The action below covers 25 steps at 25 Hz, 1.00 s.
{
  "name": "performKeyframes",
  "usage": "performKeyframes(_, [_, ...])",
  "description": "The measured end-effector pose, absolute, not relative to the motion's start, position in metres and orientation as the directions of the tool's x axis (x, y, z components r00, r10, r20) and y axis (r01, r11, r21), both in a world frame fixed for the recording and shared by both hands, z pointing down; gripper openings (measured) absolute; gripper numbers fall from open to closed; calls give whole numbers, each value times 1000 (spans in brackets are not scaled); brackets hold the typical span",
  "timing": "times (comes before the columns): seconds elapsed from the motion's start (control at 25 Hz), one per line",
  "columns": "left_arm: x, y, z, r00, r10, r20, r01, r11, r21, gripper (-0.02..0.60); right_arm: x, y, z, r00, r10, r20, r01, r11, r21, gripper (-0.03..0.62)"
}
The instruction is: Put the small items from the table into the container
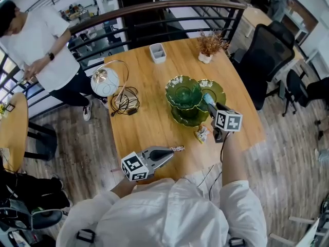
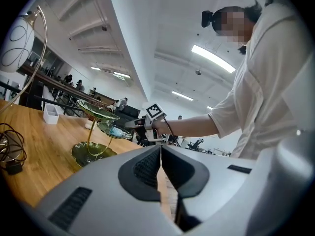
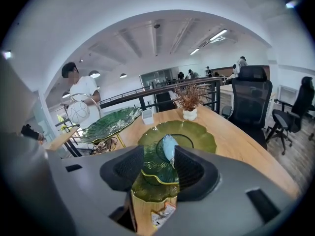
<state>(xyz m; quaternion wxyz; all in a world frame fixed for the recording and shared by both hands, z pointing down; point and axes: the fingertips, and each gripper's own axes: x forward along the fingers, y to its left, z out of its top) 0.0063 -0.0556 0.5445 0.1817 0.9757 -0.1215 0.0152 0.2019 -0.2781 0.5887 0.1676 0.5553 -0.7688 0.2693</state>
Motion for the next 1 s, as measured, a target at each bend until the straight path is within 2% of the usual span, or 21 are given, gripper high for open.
performKeyframes(0.24, [11, -49, 544, 972, -223, 77, -236, -907, 348, 8, 197, -260, 592, -356, -764, 538, -932, 246, -267, 173])
performKeyframes(0.36, [14, -45, 542, 973, -216, 77, -229, -910, 346, 8, 201, -252, 590, -323, -787, 525, -944, 230, -237, 73])
performKeyframes(0.48, [16, -42, 541, 974, -215, 73, -227, -911, 345, 8, 202, -242, 593, -321, -795, 514, -945, 230, -234, 34])
performKeyframes(1.0, [26, -29, 542, 975, -208, 80, -223, -911, 347, 9, 200, -210, 604, -346, -784, 515, -935, 247, -253, 14])
